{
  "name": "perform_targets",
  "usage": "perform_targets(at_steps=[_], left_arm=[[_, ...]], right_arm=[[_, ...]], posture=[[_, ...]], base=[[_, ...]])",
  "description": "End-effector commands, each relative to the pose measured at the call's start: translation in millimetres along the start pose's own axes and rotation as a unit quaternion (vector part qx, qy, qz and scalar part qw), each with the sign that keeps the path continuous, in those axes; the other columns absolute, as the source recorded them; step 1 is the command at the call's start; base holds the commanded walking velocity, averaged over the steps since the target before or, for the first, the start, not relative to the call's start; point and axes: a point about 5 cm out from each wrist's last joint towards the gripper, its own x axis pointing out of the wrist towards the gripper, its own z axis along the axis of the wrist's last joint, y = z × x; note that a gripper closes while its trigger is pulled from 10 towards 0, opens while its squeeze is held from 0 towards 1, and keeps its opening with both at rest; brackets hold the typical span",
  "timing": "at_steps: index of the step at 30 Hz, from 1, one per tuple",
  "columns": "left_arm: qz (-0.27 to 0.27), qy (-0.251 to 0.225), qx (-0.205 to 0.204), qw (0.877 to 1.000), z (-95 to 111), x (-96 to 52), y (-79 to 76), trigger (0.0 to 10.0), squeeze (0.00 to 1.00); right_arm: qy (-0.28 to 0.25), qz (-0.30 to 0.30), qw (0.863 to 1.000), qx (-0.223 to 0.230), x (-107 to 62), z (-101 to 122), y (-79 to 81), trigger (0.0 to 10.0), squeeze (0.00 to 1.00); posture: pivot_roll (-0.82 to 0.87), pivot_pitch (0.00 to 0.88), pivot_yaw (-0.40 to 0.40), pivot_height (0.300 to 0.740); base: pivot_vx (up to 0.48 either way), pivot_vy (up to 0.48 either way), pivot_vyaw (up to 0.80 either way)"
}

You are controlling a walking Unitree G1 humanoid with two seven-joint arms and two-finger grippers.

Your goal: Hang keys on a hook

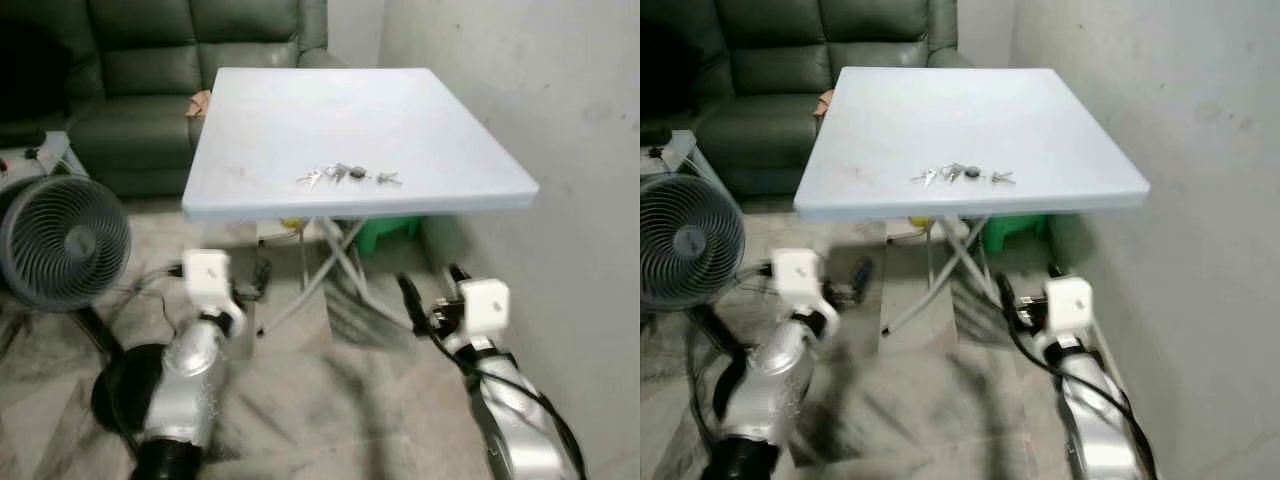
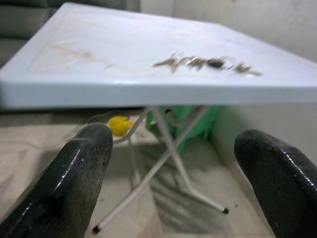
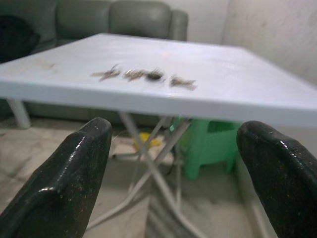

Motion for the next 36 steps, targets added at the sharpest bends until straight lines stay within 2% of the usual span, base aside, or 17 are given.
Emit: perform_targets(at_steps=[1, 13, 16, 19, 21, 26, 36], left_arm=[[0.016, -0.009, 0.011, 1.000, 5.8, -1.4, 12.6, 10.0, 0.00], [0.018, -0.009, 0.010, 1.000, 5.4, -2.6, 12.1, 10.0, 0.00], [0.018, -0.009, 0.010, 1.000, 5.2, -2.9, 12.0, 10.0, 0.00], [0.019, -0.008, 0.009, 1.000, 5.1, -3.1, 12.0, 10.0, 0.00], [0.019, -0.008, 0.009, 1.000, 4.7, -3.2, 12.0, 10.0, 0.00], [0.020, -0.008, 0.008, 1.000, 5.0, -3.4, 11.5, 10.0, 0.00], [0.022, -0.008, 0.007, 1.000, 5.3, -4.0, 11.6, 10.0, 0.00]], right_arm=[[-0.006, 0.012, 1.000, 0.007, 3.8, 2.2, 8.6, 10.0, 0.00], [-0.002, 0.017, 1.000, 0.001, 2.8, 1.8, 9.0, 10.0, 0.00], [-0.007, 0.027, 0.999, -0.033, 2.7, 3.4, 10.1, 10.0, 0.00], [-0.012, 0.041, 0.999, -0.025, 2.1, 4.8, 13.2, 10.0, 0.00], [-0.007, 0.044, 0.998, -0.044, 2.4, 4.1, 13.8, 10.0, 0.00], [-0.007, 0.032, 0.999, -0.005, 2.2, 3.6, 11.4, 10.0, 0.00], [-0.006, 0.031, 0.999, -0.004, 0.9, 2.9, 9.8, 10.0, 0.00]], posture=[[-0.02, 0.000, -0.013, 0.732], [-0.02, 0.000, -0.018, 0.732], [-0.02, 0.000, -0.019, 0.732], [-0.02, 0.000, -0.019, 0.732], [-0.02, 0.000, -0.020, 0.732], [-0.02, 0.000, -0.022, 0.732], [-0.02, 0.000, -0.023, 0.732]], base=[[0.326, 0.000, 0.00], [0.323, 0.000, 0.00], [0.325, 0.000, 0.00], [0.320, 0.000, 0.00], [0.322, 0.000, 0.80], [0.319, 0.000, 0.55], [0.321, 0.000, 0.00]])
